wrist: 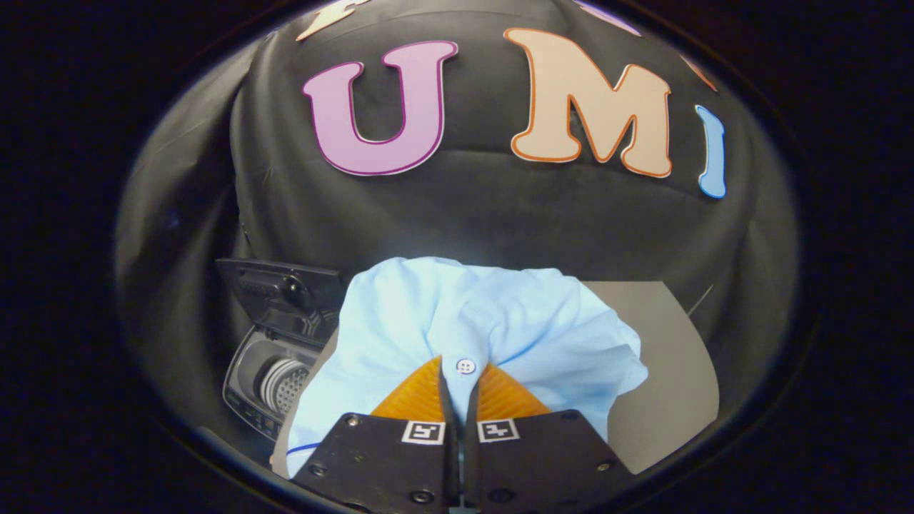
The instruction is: Put the clothes into the washing machine and then close the washing machine lid.
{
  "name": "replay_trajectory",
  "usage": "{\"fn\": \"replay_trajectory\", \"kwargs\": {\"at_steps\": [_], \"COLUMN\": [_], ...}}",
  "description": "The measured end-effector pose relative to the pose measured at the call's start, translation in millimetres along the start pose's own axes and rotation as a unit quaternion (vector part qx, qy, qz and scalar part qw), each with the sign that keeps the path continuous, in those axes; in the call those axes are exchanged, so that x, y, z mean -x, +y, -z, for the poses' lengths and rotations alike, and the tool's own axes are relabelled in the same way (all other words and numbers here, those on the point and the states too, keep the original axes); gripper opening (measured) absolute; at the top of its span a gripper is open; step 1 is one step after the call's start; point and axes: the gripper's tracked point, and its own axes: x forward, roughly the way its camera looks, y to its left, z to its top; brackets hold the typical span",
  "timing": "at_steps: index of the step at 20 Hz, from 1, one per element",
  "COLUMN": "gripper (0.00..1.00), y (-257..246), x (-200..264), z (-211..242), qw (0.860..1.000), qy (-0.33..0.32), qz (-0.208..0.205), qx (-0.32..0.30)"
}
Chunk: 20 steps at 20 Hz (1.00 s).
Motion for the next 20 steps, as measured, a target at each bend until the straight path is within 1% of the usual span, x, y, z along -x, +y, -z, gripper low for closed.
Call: {"fn": "replay_trajectory", "kwargs": {"at_steps": [2,7,8,10,12,15,18,20], "gripper": [0.03,0.03,0.03,0.03,0.03,0.03,0.03,0.03], "y": [15.3,58.2,70.0,94.2,113.4,142.5,188.2,219.0], "x": [2.8,11.3,12.1,10.0,9.9,10.0,13.7,14.8], "z": [1.7,4.1,4.0,3.5,2.4,-1.5,-3.6,-2.8], "qw": [1.0,0.997,0.997,0.998,0.997,0.995,0.991,0.987], "qy": [-0.001,-0.012,-0.016,-0.022,-0.02,-0.021,-0.02,-0.014], "qz": [-0.007,-0.015,-0.025,-0.057,-0.075,-0.092,-0.132,-0.157], "qx": [0.01,0.07,0.065,0.033,0.013,0.024,0.022,0.033]}}
